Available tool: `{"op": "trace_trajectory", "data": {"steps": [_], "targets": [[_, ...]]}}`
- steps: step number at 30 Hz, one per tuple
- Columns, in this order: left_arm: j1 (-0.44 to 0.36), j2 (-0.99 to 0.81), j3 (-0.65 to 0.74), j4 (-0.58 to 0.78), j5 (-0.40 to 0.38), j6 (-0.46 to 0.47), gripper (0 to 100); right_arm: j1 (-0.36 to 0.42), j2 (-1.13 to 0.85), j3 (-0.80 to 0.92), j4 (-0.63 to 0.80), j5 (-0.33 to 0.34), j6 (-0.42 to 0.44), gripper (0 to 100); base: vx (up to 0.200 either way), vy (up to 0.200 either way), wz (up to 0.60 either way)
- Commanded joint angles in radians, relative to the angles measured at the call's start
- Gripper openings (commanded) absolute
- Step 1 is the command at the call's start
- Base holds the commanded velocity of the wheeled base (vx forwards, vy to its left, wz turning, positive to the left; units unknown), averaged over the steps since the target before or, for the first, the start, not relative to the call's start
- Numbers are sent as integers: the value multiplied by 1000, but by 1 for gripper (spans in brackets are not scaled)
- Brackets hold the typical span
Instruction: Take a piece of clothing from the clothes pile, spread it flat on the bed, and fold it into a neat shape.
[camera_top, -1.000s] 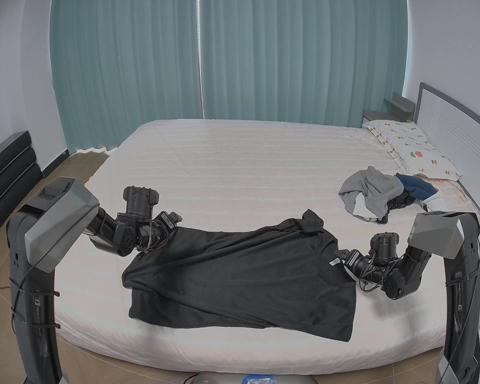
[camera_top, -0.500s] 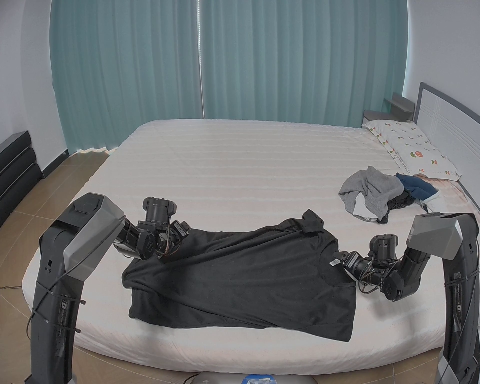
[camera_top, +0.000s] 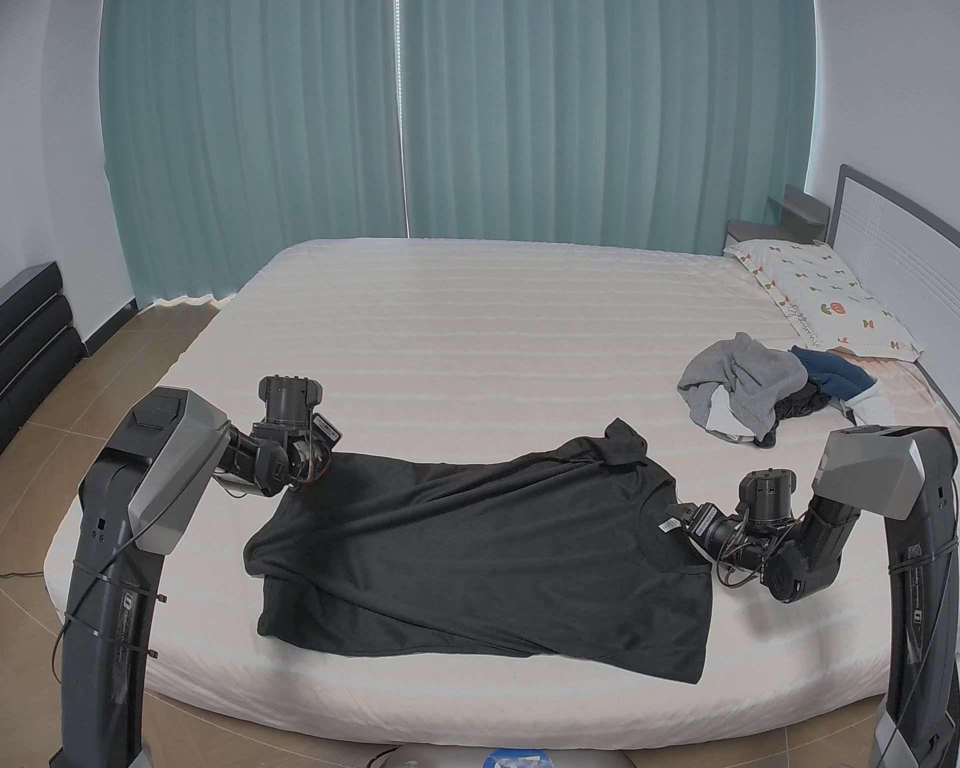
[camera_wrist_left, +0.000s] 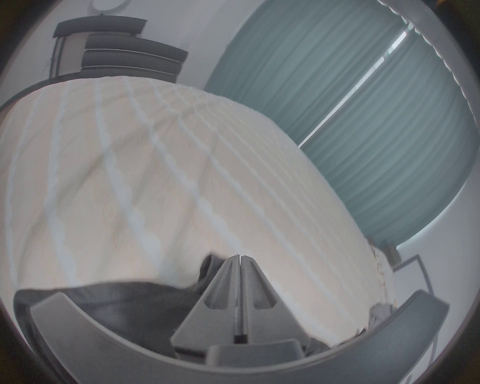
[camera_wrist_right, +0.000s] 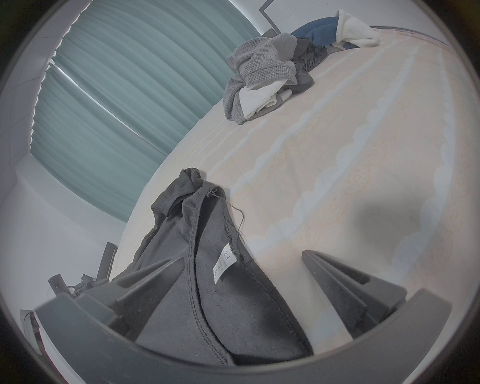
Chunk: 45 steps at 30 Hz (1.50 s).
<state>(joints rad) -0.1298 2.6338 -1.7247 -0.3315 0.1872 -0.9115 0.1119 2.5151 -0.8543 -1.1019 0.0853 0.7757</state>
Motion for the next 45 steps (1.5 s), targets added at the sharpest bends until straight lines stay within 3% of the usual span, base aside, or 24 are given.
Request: {"op": "trace_trajectory", "data": {"steps": [1,8,15,16,28,39,40,45], "targets": [[29,9,-70,-41,35,-44,0,0,4,0,1,1,0,100,0,0,0],[47,12,-62,-107,35,-44,0,0,4,0,1,1,0,100,0,0,0],[53,-31,50,-101,-20,-46,0,5,7,0,-9,1,0,100,0,0,0],[53,-37,57,-101,-28,-46,100,3,8,1,-13,1,-1,100,0,0,0],[61,-25,126,-116,-49,206,100,5,10,3,-21,-1,0,100,0,0,0],[36,12,105,-106,-109,237,100,5,10,3,-21,-1,0,100,0,0,0],[36,20,100,-104,-117,246,0,5,10,3,-21,-1,0,100,0,0,0],[36,68,30,-124,-78,258,0,5,10,3,-21,-1,0,100,0,0,0]]}}
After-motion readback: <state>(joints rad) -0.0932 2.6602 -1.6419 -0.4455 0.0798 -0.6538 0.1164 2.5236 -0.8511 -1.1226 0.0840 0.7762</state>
